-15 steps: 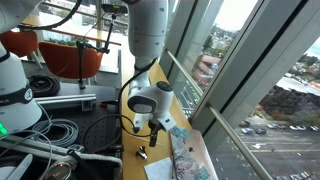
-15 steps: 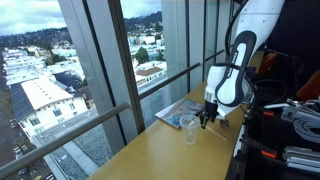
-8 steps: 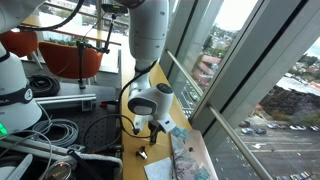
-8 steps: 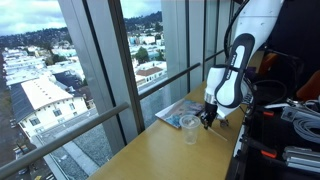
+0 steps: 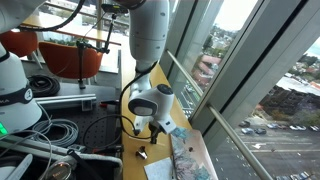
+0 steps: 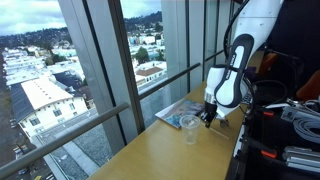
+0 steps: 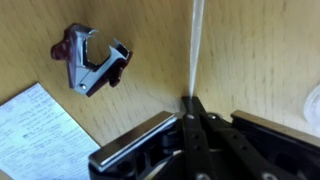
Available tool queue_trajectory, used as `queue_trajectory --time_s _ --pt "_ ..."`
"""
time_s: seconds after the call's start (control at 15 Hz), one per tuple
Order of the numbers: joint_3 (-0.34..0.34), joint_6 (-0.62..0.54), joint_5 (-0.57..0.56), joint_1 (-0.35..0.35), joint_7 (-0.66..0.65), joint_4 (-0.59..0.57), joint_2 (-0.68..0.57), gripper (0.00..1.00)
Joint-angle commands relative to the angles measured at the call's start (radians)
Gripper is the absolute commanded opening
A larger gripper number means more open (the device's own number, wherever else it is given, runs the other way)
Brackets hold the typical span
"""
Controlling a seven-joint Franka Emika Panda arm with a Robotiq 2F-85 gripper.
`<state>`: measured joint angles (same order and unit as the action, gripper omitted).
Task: Put the straw inside the cup
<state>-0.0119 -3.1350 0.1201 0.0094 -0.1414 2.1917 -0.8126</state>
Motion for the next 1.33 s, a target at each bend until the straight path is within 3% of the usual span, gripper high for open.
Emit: queue_trajectory --time_s 0.0,0.2,0.53,0.73,0.87,0.93,1.07,1.27 --pt "-0.019 -0.013 0.006 0.04 -0.01 0.047 0.034 0.0" --pt "-0.059 0.025 0.023 0.12 -0.055 0.125 0.131 0.0" --pt "-0.161 0.151 0.008 0.275 -0.16 0.265 0.395 0.0" --pt "-0.258 0.272 -0.075 0.371 -0.255 0.317 0.563 0.0" --pt "-0.308 0.427 -0.208 0.41 -0.376 0.323 0.676 0.0" --pt "-0.293 0.517 -0.278 0.392 -0.439 0.32 0.731 0.0" --pt "-0.202 0.682 -0.343 0.319 -0.514 0.318 0.833 0.0" --pt "-0.07 0.909 -0.215 0.231 -0.406 0.257 0.932 0.0"
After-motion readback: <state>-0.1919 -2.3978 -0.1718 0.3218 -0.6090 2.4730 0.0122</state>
